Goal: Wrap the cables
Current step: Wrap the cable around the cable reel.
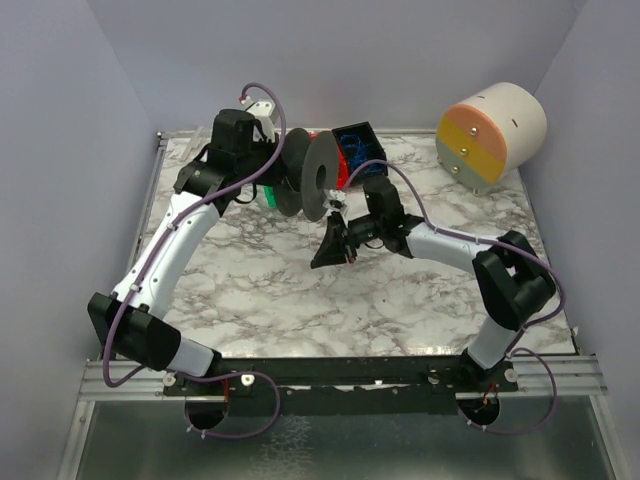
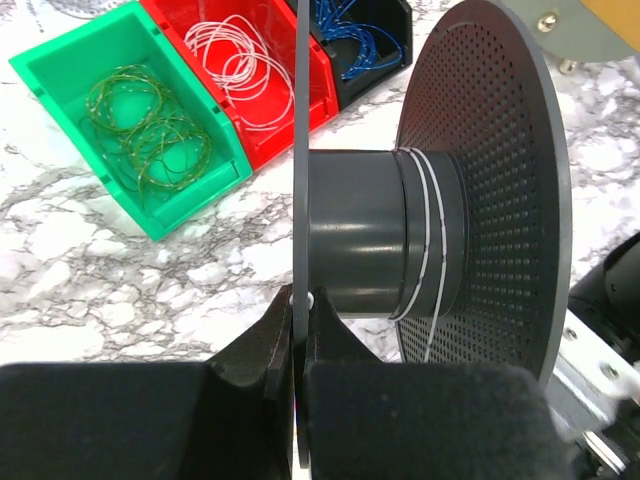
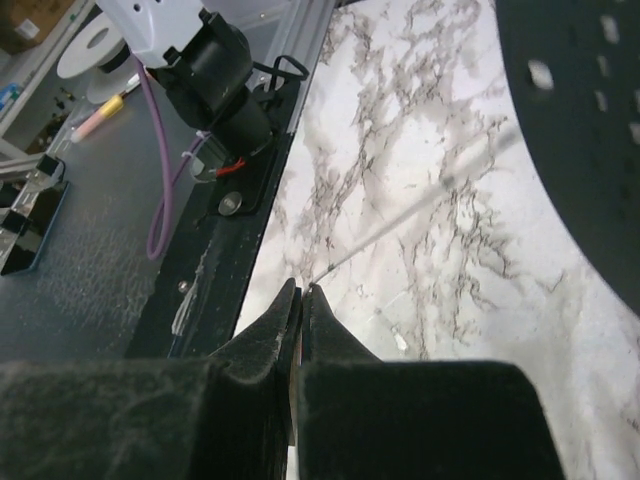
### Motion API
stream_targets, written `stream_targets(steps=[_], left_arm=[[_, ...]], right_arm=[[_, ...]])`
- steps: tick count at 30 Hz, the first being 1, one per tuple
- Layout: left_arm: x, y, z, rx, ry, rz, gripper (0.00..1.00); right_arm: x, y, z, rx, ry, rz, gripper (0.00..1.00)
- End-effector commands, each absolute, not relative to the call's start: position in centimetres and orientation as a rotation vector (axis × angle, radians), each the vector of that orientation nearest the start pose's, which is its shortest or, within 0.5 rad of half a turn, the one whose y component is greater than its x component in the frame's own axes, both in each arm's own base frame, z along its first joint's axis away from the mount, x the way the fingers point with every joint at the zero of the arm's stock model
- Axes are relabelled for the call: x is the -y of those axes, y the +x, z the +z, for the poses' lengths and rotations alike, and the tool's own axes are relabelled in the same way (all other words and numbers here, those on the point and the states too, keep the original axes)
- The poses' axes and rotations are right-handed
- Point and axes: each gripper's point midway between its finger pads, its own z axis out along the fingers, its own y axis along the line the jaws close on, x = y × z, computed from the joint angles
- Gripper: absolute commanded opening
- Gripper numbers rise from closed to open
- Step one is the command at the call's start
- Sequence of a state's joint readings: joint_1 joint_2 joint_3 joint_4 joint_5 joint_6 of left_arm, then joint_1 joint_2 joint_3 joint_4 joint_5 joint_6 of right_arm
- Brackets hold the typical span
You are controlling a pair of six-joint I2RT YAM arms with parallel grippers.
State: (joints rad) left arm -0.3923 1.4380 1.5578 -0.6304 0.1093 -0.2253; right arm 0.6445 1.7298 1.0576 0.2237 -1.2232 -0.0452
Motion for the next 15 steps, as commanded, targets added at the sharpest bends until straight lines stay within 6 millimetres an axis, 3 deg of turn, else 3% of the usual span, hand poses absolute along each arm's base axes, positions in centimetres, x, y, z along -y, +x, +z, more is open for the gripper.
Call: stream_targets(steps=[1, 8, 15], left_arm=[[19.4, 37.1, 36.9, -1.916, 0.255, -0.675, 0.0], [20.8, 34.2, 40.1, -1.826, 0.371, -0.817, 0.0], [21.0, 33.4, 42.6, -1.775, 0.391, -0.851, 0.0]], right_arm=[[-35.5, 22.1, 17.0, -1.532, -1.309, 1.619, 0.0], [-33.4, 27.3, 16.9, -1.627, -1.04, 1.367, 0.0], [-30.1, 32.9, 16.1, -1.725, -0.831, 1.168, 0.01]])
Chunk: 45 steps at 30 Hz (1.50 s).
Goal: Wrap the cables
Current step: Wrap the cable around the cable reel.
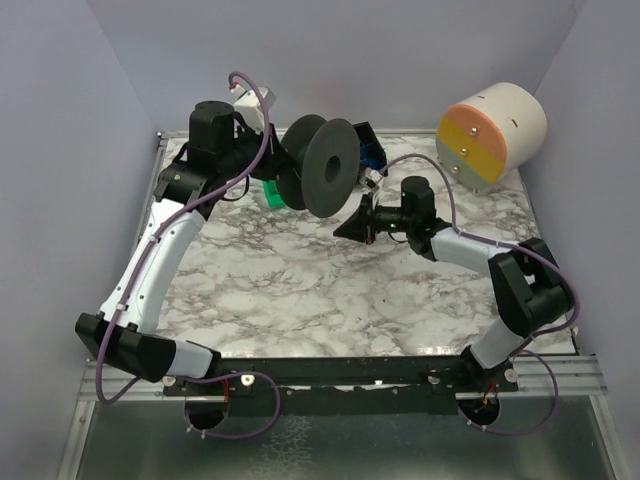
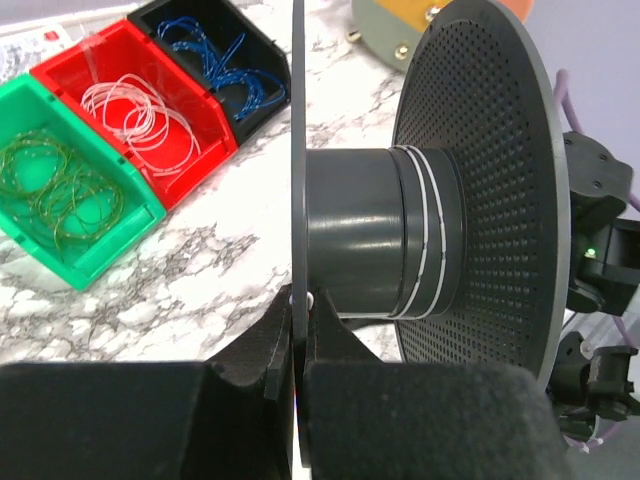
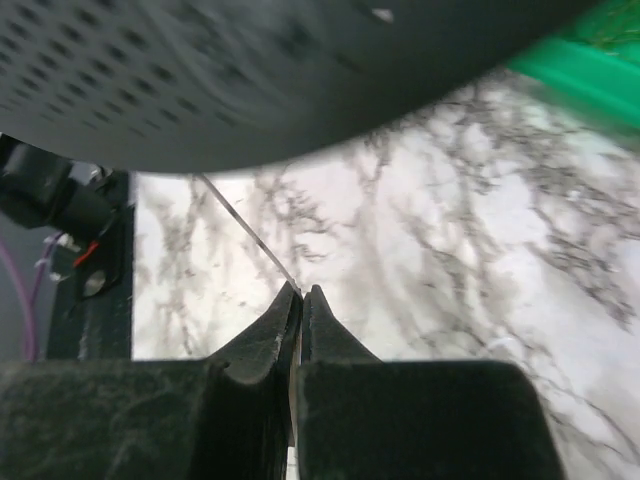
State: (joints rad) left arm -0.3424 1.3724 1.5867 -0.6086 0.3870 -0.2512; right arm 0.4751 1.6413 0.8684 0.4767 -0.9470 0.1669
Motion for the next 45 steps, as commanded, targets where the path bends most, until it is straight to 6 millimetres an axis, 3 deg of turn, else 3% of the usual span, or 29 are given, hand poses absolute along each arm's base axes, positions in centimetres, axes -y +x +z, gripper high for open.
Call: stream_targets(steps=[1, 11, 14, 18, 22, 27, 35, 38, 45], left_arm=[[21.0, 33.5, 42.9, -1.773, 0.387, -0.849, 0.0], [20.4, 34.8, 46.1, -1.725, 0.342, -0.795, 0.0], [20.6, 34.8, 46.0, -1.73, 0.341, -0.808, 0.0], [20.8, 34.9, 45.1, -1.747, 0.346, -0.816, 0.0], [20.7, 35.0, 45.1, -1.738, 0.364, -0.793, 0.0], [20.9, 34.9, 45.2, -1.731, 0.379, -0.787, 0.0], [21.7, 34.7, 45.2, -1.732, 0.402, -0.826, 0.0], [22.0, 34.7, 44.9, -1.741, 0.407, -0.843, 0.0], [22.8, 34.3, 44.6, -1.746, 0.429, -0.908, 0.0]], right_arm=[[-29.8, 33.4, 16.0, -1.735, -0.817, 1.145, 0.0], [-29.3, 34.4, 15.7, -1.717, -0.846, 1.071, 0.0], [-29.5, 34.3, 16.3, -1.688, -0.874, 1.074, 0.0], [-30.3, 34.0, 18.5, -1.568, -0.98, 1.097, 0.01], [-31.0, 33.4, 20.0, -1.44, -1.106, 1.129, 0.19], [-31.6, 31.4, 19.9, -1.344, -1.207, 1.24, 0.4], [-31.5, 29.0, 19.7, -1.223, -1.273, 1.312, 0.54], [-31.4, 28.2, 19.8, -1.166, -1.28, 1.314, 0.68], [-32.8, 30.4, 19.9, -1.196, -1.194, 1.262, 0.7]])
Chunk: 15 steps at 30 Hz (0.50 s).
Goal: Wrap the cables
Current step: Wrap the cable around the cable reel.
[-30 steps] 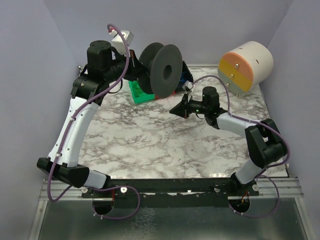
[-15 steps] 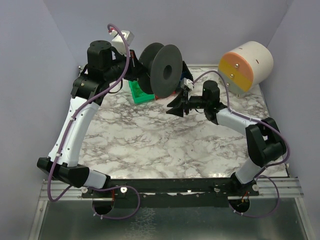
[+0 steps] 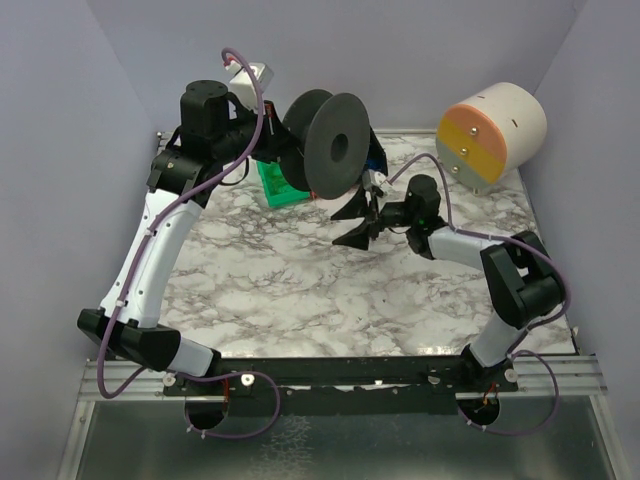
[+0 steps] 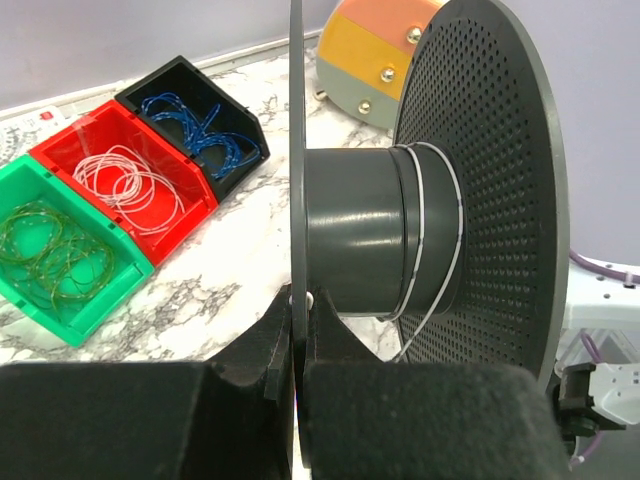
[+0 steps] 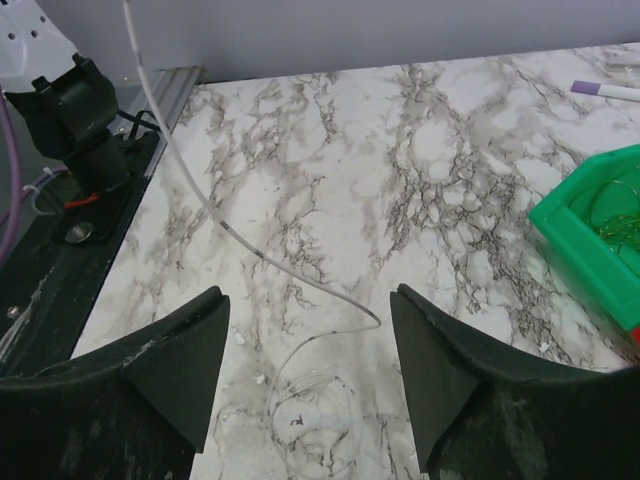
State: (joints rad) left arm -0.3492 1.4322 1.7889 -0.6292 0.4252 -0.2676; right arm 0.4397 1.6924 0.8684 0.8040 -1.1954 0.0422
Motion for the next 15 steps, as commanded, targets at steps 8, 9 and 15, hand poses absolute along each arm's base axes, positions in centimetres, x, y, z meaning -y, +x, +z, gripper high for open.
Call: stream_targets(steps=[8, 9, 15], left_arm=[[23.2, 34.1, 44.5, -1.739, 0.428, -0.94, 0.0], [23.2, 34.1, 44.5, -1.739, 0.426, -0.944, 0.0], [23.4, 34.4, 44.1, -1.745, 0.419, -0.967, 0.0]], right_arm=[[-34.1, 31.1, 19.9, -1.192, -1.108, 1.311, 0.97], [-34.3, 31.0, 19.9, -1.184, -1.102, 1.315, 0.97], [-35.7, 30.6, 20.4, -1.18, -1.043, 1.391, 0.95]])
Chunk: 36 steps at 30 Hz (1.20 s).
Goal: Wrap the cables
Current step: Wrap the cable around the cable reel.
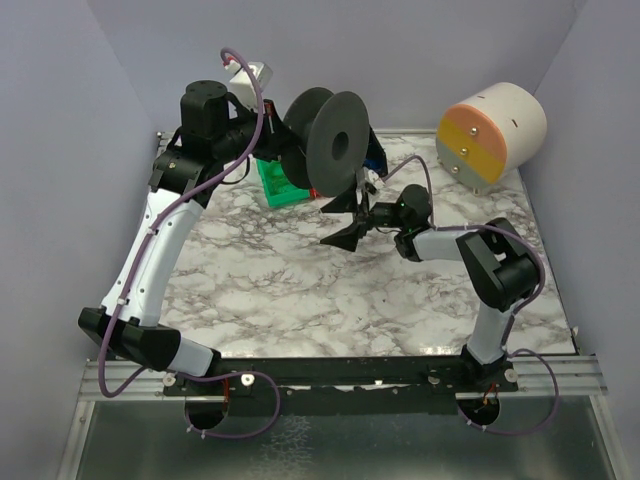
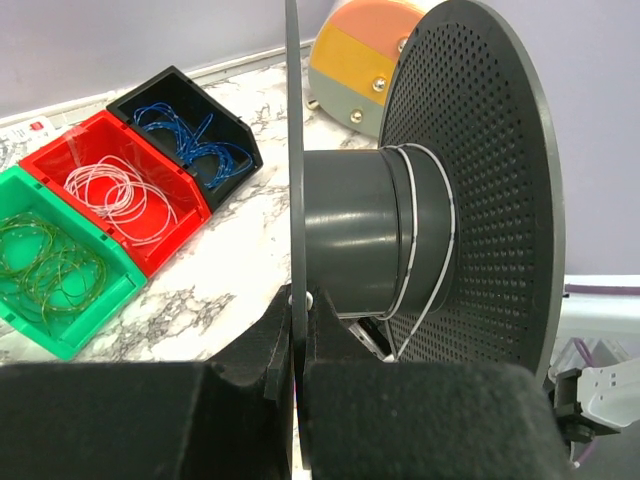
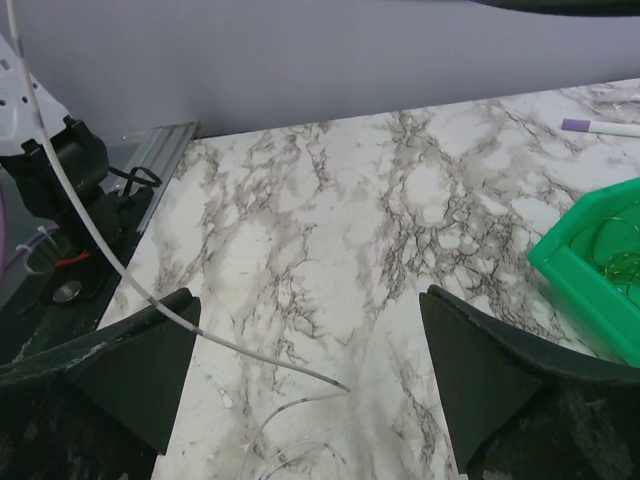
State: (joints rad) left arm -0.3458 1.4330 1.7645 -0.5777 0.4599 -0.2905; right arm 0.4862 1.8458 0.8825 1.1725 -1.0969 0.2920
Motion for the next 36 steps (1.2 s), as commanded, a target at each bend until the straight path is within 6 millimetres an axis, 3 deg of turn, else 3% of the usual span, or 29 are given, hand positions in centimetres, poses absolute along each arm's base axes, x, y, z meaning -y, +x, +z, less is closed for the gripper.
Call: stream_targets(steps=[1, 4, 7, 8, 11, 12, 17, 21, 27, 31, 36], left_arm=[[23.4, 34.4, 44.2, -1.745, 0.416, -0.972, 0.0], [23.2, 34.4, 44.4, -1.739, 0.413, -0.983, 0.0], [23.1, 34.3, 44.5, -1.734, 0.409, -0.995, 0.0], [23.0, 34.3, 44.6, -1.731, 0.406, -0.998, 0.0], [22.8, 34.1, 44.9, -1.719, 0.404, -1.005, 0.0], [22.6, 33.9, 45.2, -1.712, 0.404, -1.004, 0.0], [22.1, 33.3, 45.4, -1.699, 0.405, -1.002, 0.0], [21.9, 32.9, 45.5, -1.692, 0.407, -0.998, 0.0], [21.6, 32.5, 45.1, -1.69, 0.419, -0.983, 0.0], [21.5, 32.8, 43.0, -1.742, 0.433, -0.951, 0.0], [21.0, 33.5, 39.5, -1.827, 0.459, -0.849, 0.0]], right_arm=[[-35.9, 30.6, 20.3, -1.184, -1.031, 1.396, 0.95], [-36.3, 30.6, 19.9, -1.211, -0.992, 1.407, 0.89], [-36.2, 30.9, 19.7, -1.237, -0.952, 1.41, 0.7], [-36.2, 31.0, 19.6, -1.247, -0.946, 1.408, 0.6], [-36.2, 31.3, 19.3, -1.284, -0.936, 1.408, 0.14], [-36.0, 31.5, 19.3, -1.298, -0.922, 1.404, 0.02], [-34.3, 33.3, 19.4, -1.357, -0.82, 1.344, 0.01], [-31.7, 36.5, 18.7, -1.455, -0.672, 1.268, 0.0], [-28.4, 41.1, 17.2, -1.649, -0.541, 1.022, 0.01], [-26.1, 44.0, 18.2, -1.731, -0.456, 0.861, 0.01], [-24.0, 45.2, 20.8, -1.731, -0.407, 0.807, 0.01]])
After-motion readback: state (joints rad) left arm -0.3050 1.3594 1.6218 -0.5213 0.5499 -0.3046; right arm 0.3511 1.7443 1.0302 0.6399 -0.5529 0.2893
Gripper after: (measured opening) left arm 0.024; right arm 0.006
